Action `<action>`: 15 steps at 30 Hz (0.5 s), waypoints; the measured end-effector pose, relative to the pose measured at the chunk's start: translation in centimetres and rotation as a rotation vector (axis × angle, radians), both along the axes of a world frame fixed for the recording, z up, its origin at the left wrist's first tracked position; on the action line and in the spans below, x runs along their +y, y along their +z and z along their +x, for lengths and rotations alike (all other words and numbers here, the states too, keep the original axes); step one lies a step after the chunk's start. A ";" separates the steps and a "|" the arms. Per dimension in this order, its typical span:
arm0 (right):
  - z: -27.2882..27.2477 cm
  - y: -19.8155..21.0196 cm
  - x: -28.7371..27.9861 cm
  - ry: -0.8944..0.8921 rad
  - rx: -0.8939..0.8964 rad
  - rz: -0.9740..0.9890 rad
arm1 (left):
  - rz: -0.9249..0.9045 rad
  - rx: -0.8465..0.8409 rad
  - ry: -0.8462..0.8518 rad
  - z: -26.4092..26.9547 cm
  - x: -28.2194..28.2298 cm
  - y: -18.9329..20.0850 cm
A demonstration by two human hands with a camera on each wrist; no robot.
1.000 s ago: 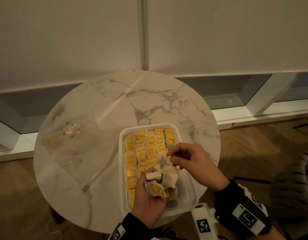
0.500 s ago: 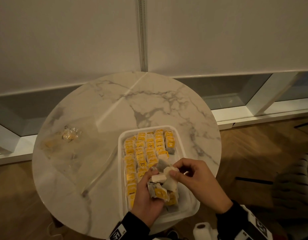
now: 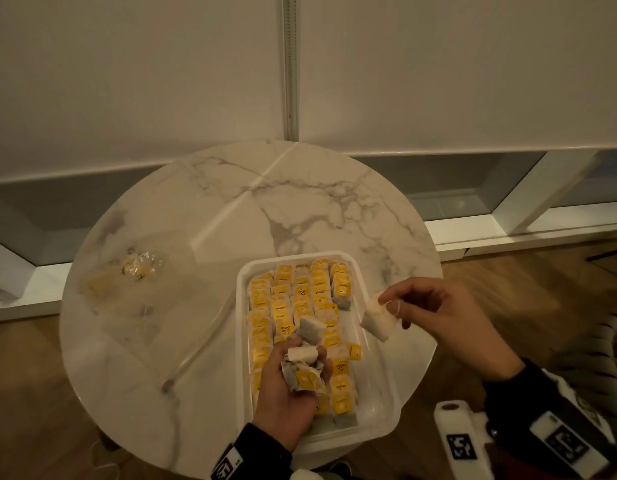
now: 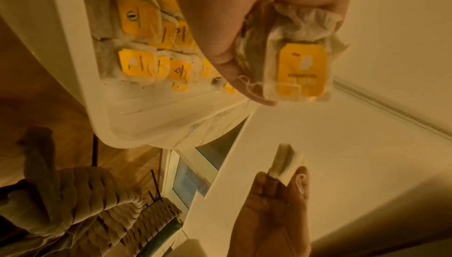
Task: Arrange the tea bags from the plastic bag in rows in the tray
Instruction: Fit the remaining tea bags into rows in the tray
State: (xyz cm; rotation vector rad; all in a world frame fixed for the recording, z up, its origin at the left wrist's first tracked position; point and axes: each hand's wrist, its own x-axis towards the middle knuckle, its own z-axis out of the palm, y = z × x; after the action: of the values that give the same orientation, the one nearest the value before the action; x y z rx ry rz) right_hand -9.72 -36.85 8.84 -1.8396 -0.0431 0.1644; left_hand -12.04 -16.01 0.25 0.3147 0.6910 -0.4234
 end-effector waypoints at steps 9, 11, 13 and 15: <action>6.4 -4.3 0.5 0.273 0.115 -0.543 | 0.060 -0.013 0.018 -0.3 2.3 -1.0; 8.0 -5.5 1.4 0.369 0.142 -0.697 | 0.063 -0.027 0.021 -0.4 2.6 -1.0; 9.5 -6.3 2.4 0.437 0.170 -0.878 | 0.076 -0.037 0.026 -0.6 2.9 -1.1; 10.8 -6.5 3.5 0.473 0.186 -1.023 | 0.076 -0.047 0.025 -0.7 3.2 -1.2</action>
State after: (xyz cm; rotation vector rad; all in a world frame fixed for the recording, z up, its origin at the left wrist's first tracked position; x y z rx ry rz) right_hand 1.08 -33.39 2.37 -2.7947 -0.3115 0.8049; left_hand -12.78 -12.77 -0.96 0.3865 0.6659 -0.3651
